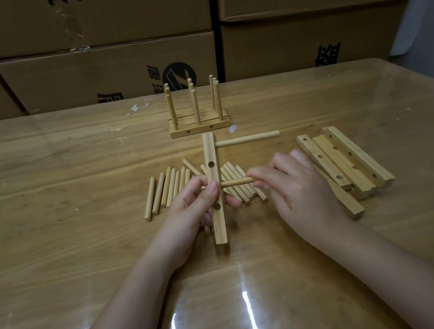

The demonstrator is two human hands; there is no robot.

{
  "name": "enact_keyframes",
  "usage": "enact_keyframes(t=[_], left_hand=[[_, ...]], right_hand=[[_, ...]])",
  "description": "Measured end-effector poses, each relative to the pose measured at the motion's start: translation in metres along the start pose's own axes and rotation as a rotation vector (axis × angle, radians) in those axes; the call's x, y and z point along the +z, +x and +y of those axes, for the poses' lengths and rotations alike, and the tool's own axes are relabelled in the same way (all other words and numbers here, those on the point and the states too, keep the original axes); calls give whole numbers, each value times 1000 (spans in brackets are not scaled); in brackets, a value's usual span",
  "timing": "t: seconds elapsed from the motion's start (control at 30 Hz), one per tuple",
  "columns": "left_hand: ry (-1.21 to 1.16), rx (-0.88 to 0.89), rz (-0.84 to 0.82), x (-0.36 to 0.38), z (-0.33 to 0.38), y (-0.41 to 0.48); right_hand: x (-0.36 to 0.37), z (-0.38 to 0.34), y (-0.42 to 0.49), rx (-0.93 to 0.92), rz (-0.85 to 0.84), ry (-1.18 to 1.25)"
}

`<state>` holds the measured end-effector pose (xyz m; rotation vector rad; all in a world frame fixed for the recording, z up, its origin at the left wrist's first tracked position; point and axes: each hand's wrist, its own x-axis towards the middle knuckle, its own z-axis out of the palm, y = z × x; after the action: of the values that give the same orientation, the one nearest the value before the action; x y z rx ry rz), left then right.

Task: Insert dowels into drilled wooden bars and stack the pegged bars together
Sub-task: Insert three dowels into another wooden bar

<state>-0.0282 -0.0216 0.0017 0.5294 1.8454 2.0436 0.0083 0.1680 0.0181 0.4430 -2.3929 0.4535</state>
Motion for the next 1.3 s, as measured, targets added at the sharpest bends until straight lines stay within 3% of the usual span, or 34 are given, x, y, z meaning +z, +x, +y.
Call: enact_keyframes(t=[0.67, 1.3], left_hand=[[68, 20, 24, -5, -5, 0], [185, 27, 43, -2, -2, -2]], right_hand=[[0, -2, -2, 2, 0, 17], [1, 1, -6, 84, -146, 150]])
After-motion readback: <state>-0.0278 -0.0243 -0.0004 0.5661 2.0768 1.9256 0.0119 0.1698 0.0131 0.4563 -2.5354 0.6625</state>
